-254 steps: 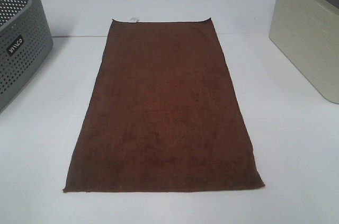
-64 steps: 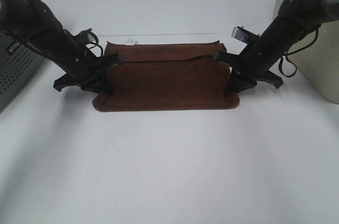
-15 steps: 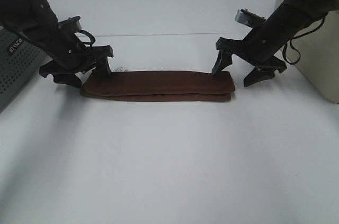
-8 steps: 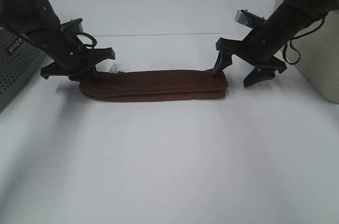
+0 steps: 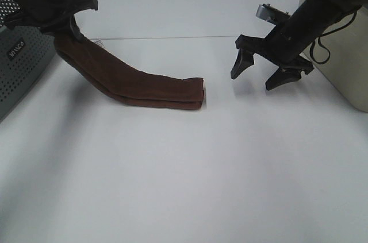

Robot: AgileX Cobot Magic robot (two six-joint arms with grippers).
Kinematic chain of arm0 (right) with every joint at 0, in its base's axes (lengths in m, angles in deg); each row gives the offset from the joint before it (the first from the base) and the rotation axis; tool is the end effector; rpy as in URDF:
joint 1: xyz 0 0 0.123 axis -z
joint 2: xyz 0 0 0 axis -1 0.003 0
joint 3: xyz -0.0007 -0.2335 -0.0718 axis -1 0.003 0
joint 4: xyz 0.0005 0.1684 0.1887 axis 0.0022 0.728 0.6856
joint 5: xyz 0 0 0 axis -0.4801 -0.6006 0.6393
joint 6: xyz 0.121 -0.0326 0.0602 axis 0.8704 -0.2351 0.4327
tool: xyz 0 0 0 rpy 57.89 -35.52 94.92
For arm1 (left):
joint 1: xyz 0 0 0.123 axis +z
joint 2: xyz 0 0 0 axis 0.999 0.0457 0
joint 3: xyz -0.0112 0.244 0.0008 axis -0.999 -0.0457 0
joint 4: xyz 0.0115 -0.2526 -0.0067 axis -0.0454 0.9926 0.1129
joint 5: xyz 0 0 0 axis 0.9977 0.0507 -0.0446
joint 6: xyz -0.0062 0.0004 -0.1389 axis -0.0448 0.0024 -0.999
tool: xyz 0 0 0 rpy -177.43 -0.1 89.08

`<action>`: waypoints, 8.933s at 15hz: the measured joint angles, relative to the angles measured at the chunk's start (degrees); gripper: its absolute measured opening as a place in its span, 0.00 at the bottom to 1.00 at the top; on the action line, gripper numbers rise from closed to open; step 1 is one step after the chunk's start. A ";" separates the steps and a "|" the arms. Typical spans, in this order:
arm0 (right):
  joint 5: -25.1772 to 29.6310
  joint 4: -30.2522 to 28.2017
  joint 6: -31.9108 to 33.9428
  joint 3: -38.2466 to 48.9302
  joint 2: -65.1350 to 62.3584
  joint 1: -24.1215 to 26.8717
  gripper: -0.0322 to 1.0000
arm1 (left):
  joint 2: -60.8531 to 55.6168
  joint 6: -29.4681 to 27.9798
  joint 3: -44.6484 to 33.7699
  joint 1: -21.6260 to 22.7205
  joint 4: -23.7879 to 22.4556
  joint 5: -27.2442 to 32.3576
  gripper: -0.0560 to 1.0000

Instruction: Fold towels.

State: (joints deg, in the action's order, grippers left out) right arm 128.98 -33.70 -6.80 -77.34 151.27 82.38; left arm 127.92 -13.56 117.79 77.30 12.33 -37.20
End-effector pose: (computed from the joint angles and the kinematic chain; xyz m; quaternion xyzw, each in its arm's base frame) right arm 0.4256 0.1028 0.0631 -0.0160 0.9753 0.1868 0.1170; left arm 0.4504 -0.1065 0.1433 -0.0620 0.9647 -0.1502 0.2071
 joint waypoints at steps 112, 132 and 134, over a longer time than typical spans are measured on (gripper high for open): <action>15.07 -26.01 10.31 60.39 -125.48 -1.43 0.82 | -117.23 18.22 -68.18 3.67 -6.93 14.09 0.73; 15.01 -25.90 10.31 60.39 -125.48 5.96 0.82 | -119.18 18.22 -68.35 7.79 -6.93 14.04 0.73; 15.01 -25.90 10.31 60.39 -125.48 5.96 0.82 | -119.18 18.22 -68.35 7.79 -6.93 14.04 0.73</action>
